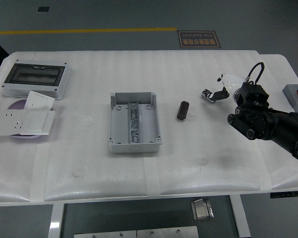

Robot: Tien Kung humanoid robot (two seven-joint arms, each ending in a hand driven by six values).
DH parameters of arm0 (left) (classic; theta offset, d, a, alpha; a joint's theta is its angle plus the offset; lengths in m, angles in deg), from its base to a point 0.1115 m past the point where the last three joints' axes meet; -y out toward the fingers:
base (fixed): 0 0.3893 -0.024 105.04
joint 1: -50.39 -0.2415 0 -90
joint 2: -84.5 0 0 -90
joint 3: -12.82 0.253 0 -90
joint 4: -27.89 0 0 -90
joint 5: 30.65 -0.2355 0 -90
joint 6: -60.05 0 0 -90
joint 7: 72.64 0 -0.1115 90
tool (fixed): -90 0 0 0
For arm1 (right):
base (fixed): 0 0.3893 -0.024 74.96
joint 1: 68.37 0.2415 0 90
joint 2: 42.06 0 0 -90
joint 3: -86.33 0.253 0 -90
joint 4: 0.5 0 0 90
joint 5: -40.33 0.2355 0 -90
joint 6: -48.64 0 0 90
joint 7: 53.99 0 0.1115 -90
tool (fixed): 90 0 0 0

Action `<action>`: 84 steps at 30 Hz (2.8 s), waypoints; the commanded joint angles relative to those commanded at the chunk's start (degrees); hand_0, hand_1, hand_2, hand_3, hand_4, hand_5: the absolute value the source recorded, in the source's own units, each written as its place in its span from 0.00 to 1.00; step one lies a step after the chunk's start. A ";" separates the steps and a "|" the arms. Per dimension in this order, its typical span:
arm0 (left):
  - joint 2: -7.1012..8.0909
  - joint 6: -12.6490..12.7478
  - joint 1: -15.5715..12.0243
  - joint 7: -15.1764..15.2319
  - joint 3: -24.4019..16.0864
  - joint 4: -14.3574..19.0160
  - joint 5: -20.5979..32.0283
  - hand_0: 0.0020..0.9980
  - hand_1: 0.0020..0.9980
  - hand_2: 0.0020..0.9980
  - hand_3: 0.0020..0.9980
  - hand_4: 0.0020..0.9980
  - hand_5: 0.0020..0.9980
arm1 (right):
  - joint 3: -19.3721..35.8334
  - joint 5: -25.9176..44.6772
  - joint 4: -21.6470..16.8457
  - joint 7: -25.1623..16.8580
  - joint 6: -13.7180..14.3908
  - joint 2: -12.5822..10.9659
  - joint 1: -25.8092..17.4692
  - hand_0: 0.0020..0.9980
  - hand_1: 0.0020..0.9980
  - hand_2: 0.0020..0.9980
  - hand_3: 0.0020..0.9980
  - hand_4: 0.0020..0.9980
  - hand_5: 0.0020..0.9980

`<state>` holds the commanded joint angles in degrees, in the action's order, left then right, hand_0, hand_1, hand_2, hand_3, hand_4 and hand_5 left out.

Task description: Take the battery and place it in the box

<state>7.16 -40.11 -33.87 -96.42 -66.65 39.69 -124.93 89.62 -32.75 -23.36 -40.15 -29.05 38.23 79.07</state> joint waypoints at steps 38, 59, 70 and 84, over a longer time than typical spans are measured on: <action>0.12 0.36 0.39 1.29 1.93 -0.34 2.10 0.58 0.65 0.51 0.57 0.59 0.03 | 6.27 -8.98 0.17 2.86 -1.15 3.34 -2.39 0.25 0.44 0.51 0.66 0.50 0.21; 0.13 0.82 0.39 2.16 3.37 -0.63 3.79 0.57 0.65 0.51 0.57 0.59 0.03 | 3.06 -4.35 -2.17 1.41 3.06 2.27 -3.33 0.23 0.43 0.49 0.66 0.47 0.16; 0.00 1.30 -0.16 2.11 2.64 -0.53 3.45 0.56 0.65 0.51 0.57 0.59 0.03 | 8.96 -9.50 -15.91 2.35 7.99 -3.78 -6.12 0.22 0.42 0.48 0.65 0.48 0.17; 0.01 1.34 -1.05 1.62 1.94 -0.36 2.82 0.56 0.65 0.51 0.57 0.59 0.03 | 26.76 -23.54 -44.09 4.10 9.79 -3.59 -18.99 0.23 0.43 0.48 0.65 0.50 0.20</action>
<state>7.17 -38.77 -34.92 -94.81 -64.71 39.32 -122.11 116.38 -56.29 -67.45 -36.05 -19.26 34.64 60.08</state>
